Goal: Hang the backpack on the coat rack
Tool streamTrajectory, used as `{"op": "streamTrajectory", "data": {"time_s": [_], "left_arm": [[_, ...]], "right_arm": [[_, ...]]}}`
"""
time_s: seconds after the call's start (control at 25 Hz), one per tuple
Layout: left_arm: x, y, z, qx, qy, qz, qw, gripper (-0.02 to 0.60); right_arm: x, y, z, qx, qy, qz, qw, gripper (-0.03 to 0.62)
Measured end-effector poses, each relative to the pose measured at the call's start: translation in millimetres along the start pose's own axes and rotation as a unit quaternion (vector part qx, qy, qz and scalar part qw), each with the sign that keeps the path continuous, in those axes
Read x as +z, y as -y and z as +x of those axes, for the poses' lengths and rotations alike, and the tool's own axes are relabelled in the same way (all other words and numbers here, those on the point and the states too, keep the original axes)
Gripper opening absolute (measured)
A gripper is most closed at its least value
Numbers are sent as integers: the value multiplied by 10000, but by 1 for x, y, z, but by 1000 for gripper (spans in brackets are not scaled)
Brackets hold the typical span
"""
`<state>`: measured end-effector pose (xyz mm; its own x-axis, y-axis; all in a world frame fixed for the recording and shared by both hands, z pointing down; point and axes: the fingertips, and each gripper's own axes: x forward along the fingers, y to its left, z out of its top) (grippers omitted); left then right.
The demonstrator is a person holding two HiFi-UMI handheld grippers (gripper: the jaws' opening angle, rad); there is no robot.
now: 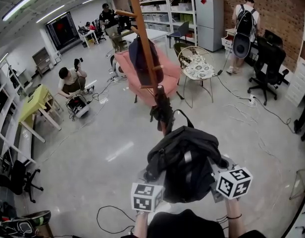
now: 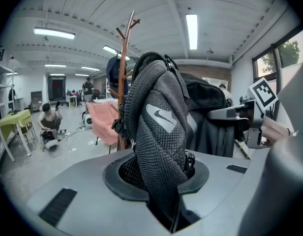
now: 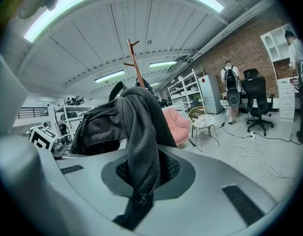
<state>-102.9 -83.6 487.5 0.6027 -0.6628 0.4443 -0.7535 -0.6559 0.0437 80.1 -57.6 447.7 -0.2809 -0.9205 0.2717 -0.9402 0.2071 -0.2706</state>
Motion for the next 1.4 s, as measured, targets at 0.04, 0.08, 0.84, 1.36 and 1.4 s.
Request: {"op": "streamTrajectory", "data": {"time_s": [0.04, 0.08, 0.84, 1.36, 1.4], "left_arm": [[3, -3, 6, -20, 2, 4, 10000, 110], [5, -7, 12, -35, 5, 11, 10000, 110], [84, -52, 78, 122, 202, 256, 9994, 110], [129, -77, 127, 665, 169, 73, 9976, 110], [131, -79, 131, 717, 160, 51, 9973, 110]], "right_arm": [[3, 3, 6, -28, 21, -5, 10000, 28], [5, 6, 12, -57, 42, -10, 10000, 28], [83, 43, 88, 46, 408, -166, 9990, 28], [132, 81, 160, 722, 175, -230, 9970, 28], [135, 84, 166, 780, 143, -246, 9965, 28]]}}
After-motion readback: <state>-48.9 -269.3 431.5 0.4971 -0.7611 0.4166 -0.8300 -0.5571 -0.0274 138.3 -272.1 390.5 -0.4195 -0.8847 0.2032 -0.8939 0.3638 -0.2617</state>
